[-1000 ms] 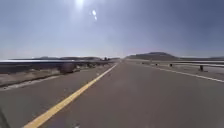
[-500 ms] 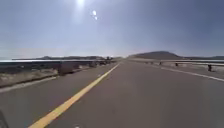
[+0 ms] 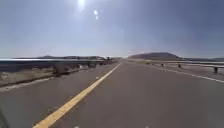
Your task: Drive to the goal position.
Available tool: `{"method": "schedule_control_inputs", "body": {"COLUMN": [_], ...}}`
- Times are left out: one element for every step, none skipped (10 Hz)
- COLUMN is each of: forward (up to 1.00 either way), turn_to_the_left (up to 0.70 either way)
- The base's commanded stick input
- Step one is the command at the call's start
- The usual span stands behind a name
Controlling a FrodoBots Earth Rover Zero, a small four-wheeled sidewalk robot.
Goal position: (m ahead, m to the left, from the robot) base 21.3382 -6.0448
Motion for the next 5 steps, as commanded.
{"method": "schedule_control_inputs", "body": {"forward": [0.85, 0.85, 0.85, 0.85, 0.85], "turn_to_the_left": [0.00, 0.00, 0.00, 0.00, 0.00]}}
